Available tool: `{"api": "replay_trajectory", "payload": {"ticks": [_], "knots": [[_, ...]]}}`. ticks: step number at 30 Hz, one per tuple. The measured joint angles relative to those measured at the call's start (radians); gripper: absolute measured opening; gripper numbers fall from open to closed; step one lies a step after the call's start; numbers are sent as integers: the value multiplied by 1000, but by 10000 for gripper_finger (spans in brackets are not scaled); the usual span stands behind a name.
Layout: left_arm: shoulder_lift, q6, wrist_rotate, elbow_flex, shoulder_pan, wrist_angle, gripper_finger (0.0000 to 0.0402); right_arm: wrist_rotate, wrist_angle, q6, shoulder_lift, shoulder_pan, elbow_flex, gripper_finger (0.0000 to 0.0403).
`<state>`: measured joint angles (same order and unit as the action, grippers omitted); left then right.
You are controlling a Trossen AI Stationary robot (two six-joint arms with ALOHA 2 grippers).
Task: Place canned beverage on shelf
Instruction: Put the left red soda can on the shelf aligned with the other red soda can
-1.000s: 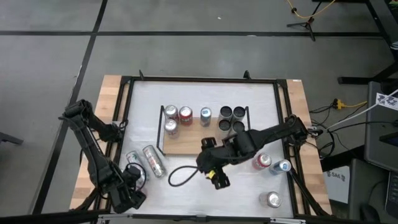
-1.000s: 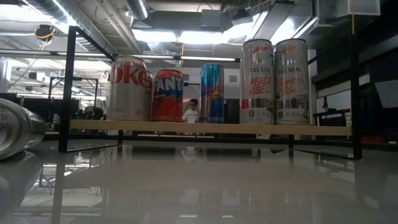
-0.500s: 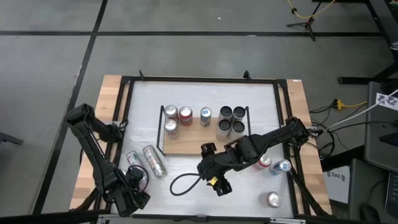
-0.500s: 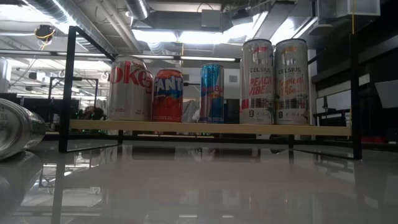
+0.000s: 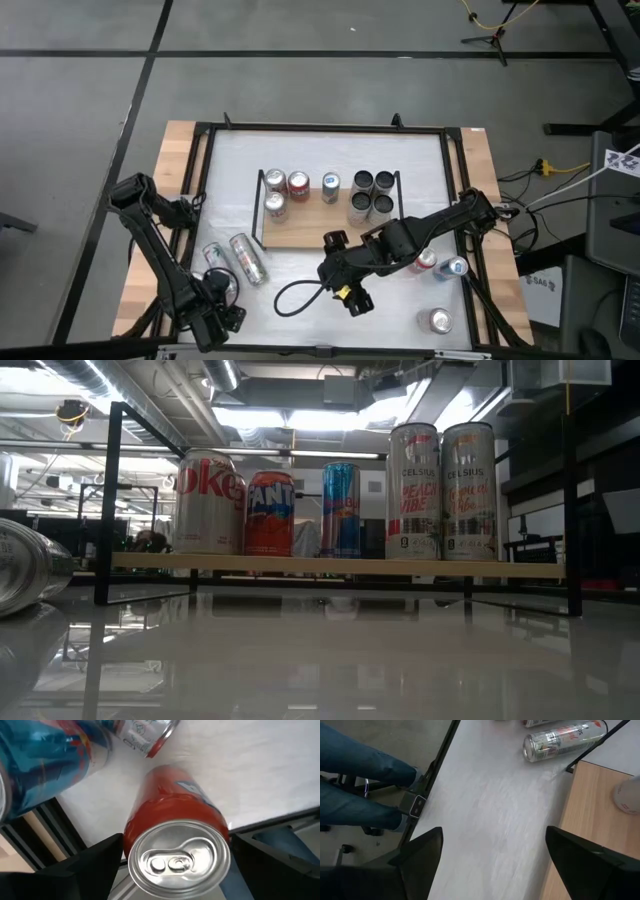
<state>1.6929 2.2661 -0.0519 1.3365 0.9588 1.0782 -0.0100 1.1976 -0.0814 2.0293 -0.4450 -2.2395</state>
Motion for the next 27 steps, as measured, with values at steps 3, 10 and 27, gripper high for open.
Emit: {"api": "replay_trajectory", "payload": {"ticks": [3, 10, 27], "knots": [[14, 10, -13, 0, 0, 0, 363, 0, 0, 0, 0, 0, 0, 347], [24, 63, -18, 0, -1, 0, 363, 0, 1, 0, 0, 0, 0, 347], [24, 110, -13, 0, -1, 0, 345, 0, 9, 1, 0, 0, 0, 347]]}}
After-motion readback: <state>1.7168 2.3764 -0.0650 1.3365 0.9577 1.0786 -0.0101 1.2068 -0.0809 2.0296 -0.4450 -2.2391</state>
